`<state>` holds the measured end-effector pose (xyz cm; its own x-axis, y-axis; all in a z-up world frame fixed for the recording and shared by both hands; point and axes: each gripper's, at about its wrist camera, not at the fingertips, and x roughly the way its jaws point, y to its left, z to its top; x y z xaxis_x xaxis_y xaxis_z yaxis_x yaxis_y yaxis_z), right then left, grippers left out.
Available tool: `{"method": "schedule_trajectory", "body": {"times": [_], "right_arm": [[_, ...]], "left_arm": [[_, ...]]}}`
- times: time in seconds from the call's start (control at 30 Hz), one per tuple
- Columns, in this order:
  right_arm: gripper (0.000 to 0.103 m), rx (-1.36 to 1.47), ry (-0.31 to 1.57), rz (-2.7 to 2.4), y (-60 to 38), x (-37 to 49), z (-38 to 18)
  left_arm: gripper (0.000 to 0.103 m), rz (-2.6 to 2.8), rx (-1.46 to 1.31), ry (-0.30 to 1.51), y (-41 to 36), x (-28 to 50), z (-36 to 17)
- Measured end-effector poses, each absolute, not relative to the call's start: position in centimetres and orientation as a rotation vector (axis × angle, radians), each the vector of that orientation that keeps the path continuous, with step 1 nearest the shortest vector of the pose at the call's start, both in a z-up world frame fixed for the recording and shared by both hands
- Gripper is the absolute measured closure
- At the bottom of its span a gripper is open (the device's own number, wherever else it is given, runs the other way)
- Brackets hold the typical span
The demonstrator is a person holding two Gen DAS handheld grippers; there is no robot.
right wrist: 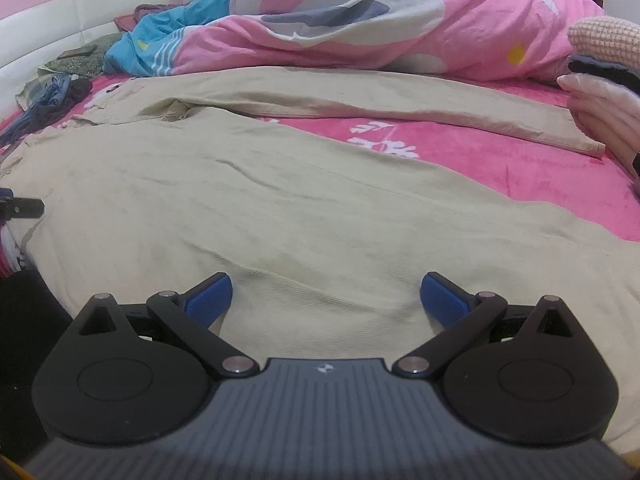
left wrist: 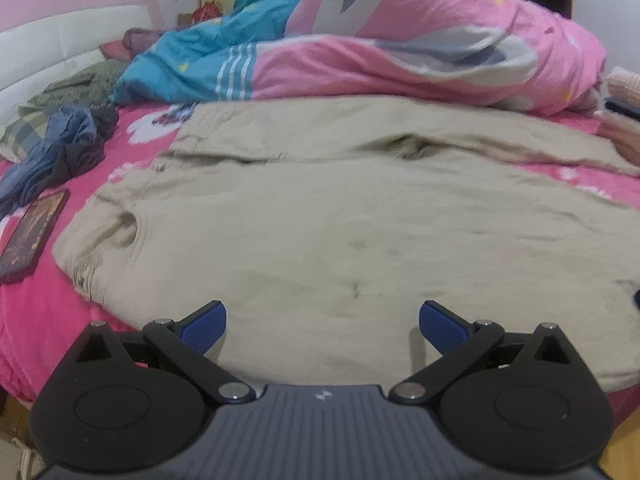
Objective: Fold clothes
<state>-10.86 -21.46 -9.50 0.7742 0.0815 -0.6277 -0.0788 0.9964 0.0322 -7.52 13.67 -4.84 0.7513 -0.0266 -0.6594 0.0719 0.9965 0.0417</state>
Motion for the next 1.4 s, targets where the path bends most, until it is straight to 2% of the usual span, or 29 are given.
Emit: {"method": "schedule_trajectory", "body": {"times": [0.2,0.63,0.87,1.0,1.17,1.3,1.4], "right_arm": [[0.001,0.005,0.67,0.085,-21.4,-11.1,-9.6],[0.002,-0.048,0.684,0.048,-24.8,-18.2,-10.2],[0.003,0.032,0.568,-0.067,-29.7,-19.7,-8.5],[0.013,0.052,0.532,-0.114,-31.7,-19.0,-9.1],[0.014,-0.035,0.56,-0.106,-34.2,-20.5,-12.3],[0.015,-0.022,0.66,-0.225,-38.2,-22.6,-14.0],[0.024,0.009,0.725,-0.352,-40.9,-24.2,-14.7]], "left_arm": [[0.0,-0.097,0.075,0.688,11.9,-6.9,-3.9],[0.0,-0.126,0.066,0.783,9.6,-5.3,-6.4],[0.0,-0.116,0.058,0.798,9.6,-5.2,-6.3],[0.0,-0.108,0.061,0.804,9.4,-5.2,-6.3],[0.0,-0.105,0.062,0.809,9.4,-5.2,-6.3],[0.0,-0.102,0.062,0.81,9.3,-5.1,-6.4],[0.0,-0.101,0.065,0.812,9.3,-5.0,-6.4]]}}
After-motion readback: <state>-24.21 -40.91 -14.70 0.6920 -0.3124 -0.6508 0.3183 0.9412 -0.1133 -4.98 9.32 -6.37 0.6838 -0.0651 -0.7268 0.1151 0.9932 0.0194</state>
